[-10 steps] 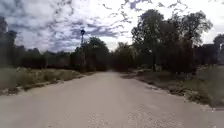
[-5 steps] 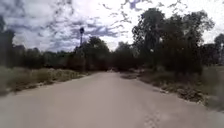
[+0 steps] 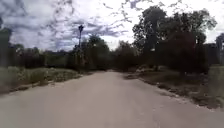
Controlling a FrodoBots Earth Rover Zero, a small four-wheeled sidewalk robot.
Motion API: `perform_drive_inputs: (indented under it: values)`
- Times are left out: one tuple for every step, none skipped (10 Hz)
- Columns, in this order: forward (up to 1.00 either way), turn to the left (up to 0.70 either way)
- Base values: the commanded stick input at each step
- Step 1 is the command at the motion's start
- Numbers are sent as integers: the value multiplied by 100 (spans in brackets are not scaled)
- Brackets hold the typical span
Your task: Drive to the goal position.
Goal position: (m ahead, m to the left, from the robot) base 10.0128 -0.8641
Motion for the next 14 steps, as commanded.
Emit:
perform_drive_inputs:
  values:
    - [85, 0]
    - [85, 0]
    - [85, 0]
    - [85, 0]
    - [85, 0]
    - [85, 0]
    - [85, 0]
    - [85, 0]
    - [85, 0]
    - [85, 0]
    - [85, 0]
    - [85, 0]
    - [85, 0]
    - [85, 0]
